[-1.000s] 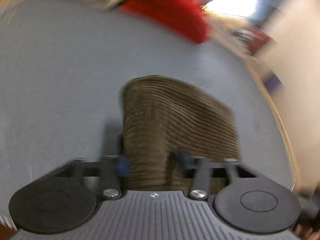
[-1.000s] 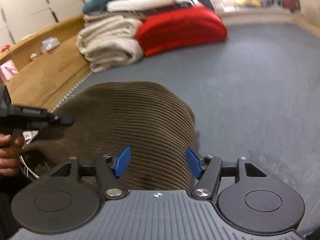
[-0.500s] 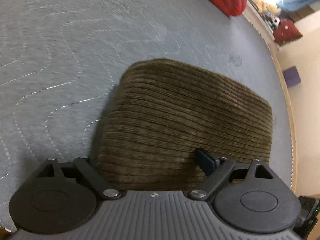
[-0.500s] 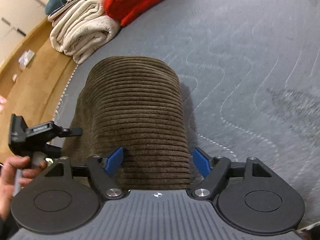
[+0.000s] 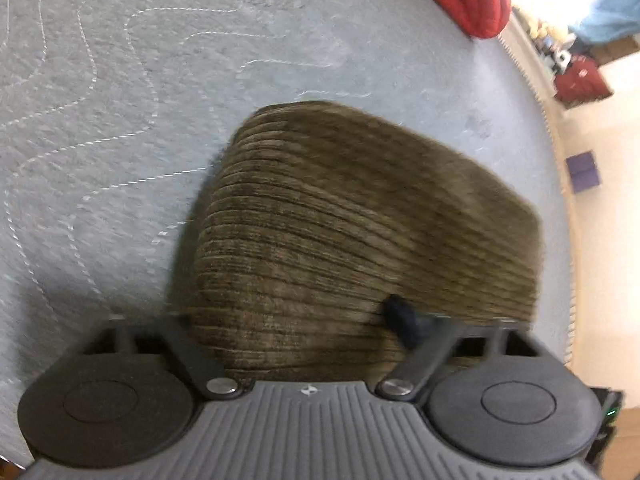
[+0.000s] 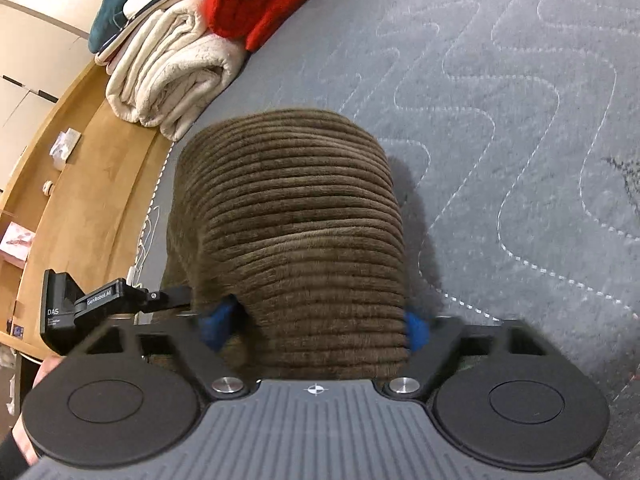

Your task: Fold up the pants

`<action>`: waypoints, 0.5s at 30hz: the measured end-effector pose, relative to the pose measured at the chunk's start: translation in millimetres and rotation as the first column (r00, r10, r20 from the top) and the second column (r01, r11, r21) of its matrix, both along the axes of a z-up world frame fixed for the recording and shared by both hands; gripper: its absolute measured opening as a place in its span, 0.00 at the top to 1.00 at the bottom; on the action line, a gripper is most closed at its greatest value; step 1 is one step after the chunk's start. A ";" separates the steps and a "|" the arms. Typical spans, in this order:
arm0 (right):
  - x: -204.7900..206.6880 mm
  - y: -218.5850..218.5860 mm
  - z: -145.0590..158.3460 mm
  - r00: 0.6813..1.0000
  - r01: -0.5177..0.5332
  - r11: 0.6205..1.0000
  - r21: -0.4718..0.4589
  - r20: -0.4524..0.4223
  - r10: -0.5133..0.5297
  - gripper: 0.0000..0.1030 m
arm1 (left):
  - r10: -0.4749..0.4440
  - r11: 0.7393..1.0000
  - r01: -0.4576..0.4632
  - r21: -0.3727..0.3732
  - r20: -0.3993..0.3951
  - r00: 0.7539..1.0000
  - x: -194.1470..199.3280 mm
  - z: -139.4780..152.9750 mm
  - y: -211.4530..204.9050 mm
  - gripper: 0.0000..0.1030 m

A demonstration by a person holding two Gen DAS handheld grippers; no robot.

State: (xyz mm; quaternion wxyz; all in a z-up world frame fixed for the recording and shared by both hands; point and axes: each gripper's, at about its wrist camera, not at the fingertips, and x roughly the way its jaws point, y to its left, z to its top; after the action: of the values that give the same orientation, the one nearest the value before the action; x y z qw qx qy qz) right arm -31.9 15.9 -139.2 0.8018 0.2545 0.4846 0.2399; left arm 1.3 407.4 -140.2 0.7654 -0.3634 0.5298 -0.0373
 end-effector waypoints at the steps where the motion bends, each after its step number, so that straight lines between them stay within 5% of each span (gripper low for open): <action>1: 1.0 -0.8 1.5 1.000 0.003 1.000 0.001 0.002 -0.003 0.51 | 0.006 1.000 -0.005 -0.002 0.009 1.000 -0.6 5.5 -2.1 0.41; 5: 2.8 -15.7 28.8 0.999 0.014 0.999 0.036 0.052 -0.016 0.61 | -0.016 1.000 0.015 0.004 0.070 0.997 7.1 38.5 -23.3 0.61; 11: 15.9 -83.5 95.5 0.979 0.096 0.995 0.008 0.182 -0.096 0.61 | -0.080 0.990 0.103 -0.102 0.209 0.975 35.5 70.3 -90.0 0.62; 15: 21.4 -136.7 138.9 0.959 0.081 0.995 -0.055 0.276 -0.063 0.61 | -0.168 0.976 0.203 -0.082 0.318 0.933 45.2 88.9 -150.5 0.61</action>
State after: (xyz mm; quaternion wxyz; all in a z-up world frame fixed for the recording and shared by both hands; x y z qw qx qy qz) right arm -10.5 -120.8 -0.3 0.8772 0.2100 0.3670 0.2274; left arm 46.4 257.0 -51.3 0.8100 -0.3443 0.4323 -0.1959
